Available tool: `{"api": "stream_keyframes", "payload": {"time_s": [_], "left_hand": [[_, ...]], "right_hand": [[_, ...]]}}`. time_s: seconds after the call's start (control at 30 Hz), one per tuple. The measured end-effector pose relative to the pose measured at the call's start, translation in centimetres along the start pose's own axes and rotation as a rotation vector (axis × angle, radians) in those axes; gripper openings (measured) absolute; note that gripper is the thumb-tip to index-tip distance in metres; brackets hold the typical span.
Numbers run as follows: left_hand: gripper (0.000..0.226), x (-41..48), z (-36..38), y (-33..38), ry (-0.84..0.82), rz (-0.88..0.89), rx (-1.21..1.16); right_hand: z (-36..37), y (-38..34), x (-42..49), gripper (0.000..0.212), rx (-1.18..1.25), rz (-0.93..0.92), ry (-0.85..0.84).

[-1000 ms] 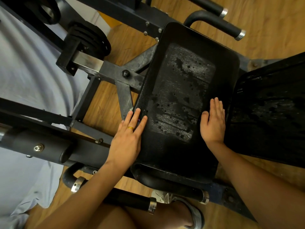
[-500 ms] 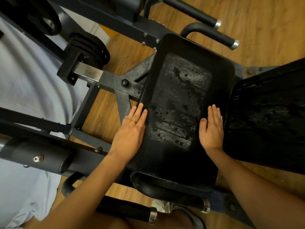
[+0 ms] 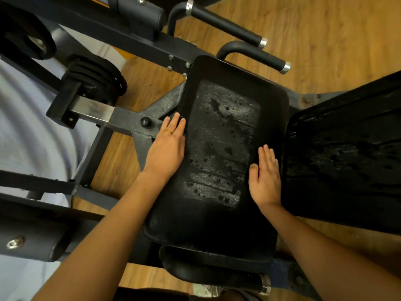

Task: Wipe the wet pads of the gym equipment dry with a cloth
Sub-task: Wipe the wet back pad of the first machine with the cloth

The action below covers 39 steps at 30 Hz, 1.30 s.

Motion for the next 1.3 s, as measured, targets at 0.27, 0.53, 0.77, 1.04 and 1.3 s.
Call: {"api": "stream_keyframes", "payload": {"time_s": [0.27, 0.53, 0.77, 1.04, 1.3], "left_hand": [[0.055, -1.7, -0.3, 0.7, -0.047, 0.009, 0.023], [0.053, -1.8, 0.4, 0.2, 0.022, -0.043, 0.011], [0.050, 5.9, 0.0, 0.6, 0.028, -0.003, -0.001], [0.049, 13.5, -0.2, 1.6, -0.036, -0.017, -0.001], [0.053, 13.6, 0.2, 2.2, -0.009, -0.031, 0.087]], "right_hand": [[-0.1, -0.1, -0.1, 0.056, 0.007, 0.008, -0.017], [0.0, 0.1, -0.1, 0.054, 0.002, 0.009, -0.012], [0.0, 0.1, -0.1, 0.056, 0.009, 0.014, -0.002], [0.2, 0.3, 0.0, 0.058, 0.021, 0.017, 0.002], [0.1, 0.3, -0.1, 0.060, 0.035, 0.013, 0.013]]}}
Point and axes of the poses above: each hand's wrist, its own x-axis towards the middle knuckle, its own z-axis out of the palm, y = z × x, the point moved 6 cm from there along x, towards the middle knuckle
